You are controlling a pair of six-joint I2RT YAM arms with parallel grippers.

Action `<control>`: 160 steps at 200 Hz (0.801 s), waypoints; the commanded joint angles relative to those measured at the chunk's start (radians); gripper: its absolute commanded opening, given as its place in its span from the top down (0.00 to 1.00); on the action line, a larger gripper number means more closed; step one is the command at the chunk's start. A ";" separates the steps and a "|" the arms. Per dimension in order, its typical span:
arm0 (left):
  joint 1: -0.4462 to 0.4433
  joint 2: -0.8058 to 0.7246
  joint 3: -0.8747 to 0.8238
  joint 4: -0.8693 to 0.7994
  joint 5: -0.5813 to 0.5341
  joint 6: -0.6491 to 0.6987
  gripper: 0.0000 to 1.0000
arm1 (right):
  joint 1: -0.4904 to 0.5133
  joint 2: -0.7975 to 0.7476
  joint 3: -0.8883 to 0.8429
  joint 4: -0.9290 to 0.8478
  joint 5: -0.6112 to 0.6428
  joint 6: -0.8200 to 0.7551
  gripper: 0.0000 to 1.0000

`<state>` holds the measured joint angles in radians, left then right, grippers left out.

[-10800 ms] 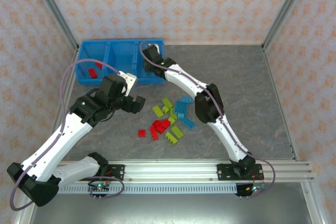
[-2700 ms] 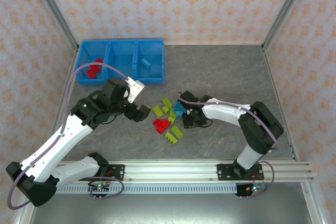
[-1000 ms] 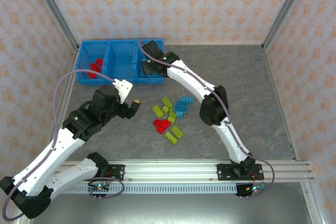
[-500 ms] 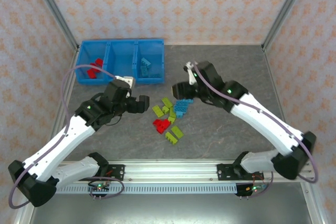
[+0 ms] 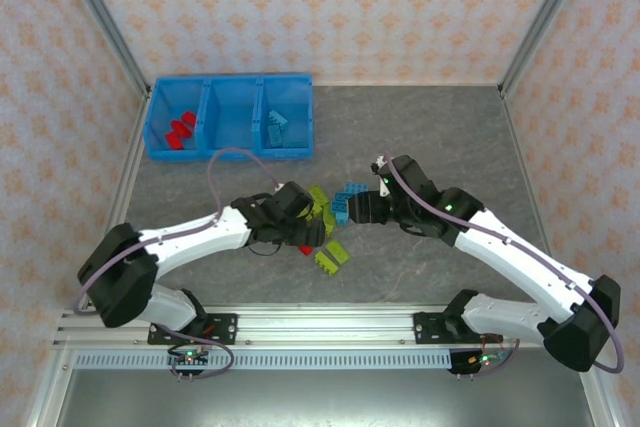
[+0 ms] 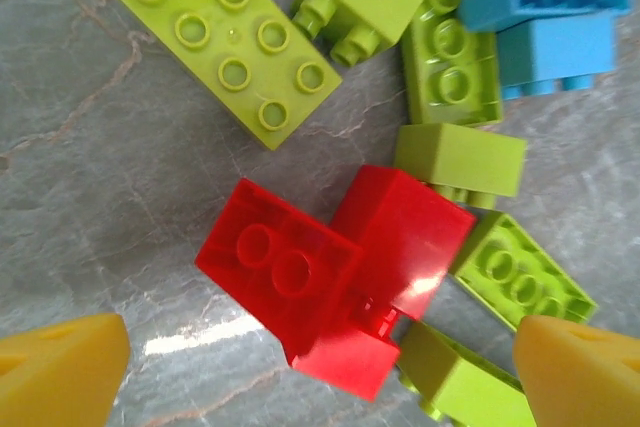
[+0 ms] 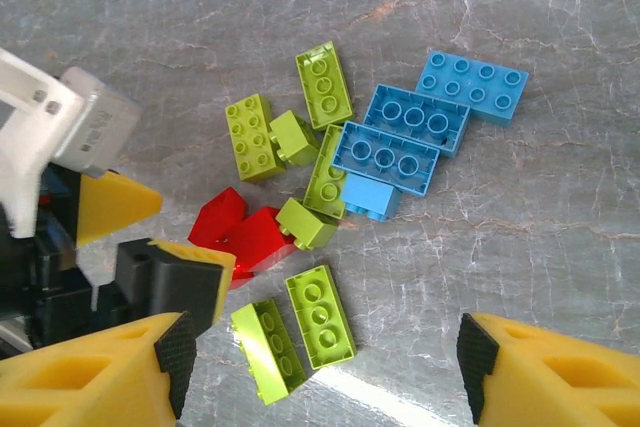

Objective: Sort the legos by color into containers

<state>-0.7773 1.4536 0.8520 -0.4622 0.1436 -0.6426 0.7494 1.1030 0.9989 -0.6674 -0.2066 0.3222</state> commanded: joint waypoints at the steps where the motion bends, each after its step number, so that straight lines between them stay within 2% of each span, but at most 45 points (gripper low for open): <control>1: -0.002 0.045 0.040 0.032 -0.041 -0.018 0.06 | -0.002 0.021 0.046 -0.003 0.017 0.012 0.28; 29: 0.000 0.073 0.029 0.040 -0.117 -0.043 0.25 | -0.003 0.021 0.040 -0.001 0.025 0.013 0.28; 78: 0.010 0.120 0.002 0.056 -0.157 -0.063 0.50 | -0.002 0.018 0.041 -0.009 0.022 0.022 0.28; 121: 0.018 0.151 -0.024 0.082 -0.161 -0.071 0.53 | -0.002 0.018 0.045 -0.006 0.020 0.029 0.28; 160: 0.018 0.136 -0.047 0.075 -0.189 -0.077 0.67 | -0.002 0.024 0.056 -0.009 0.018 0.033 0.28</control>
<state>-0.7696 1.5646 0.8555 -0.3347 0.0193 -0.7109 0.7494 1.1286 1.0157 -0.6655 -0.2062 0.3412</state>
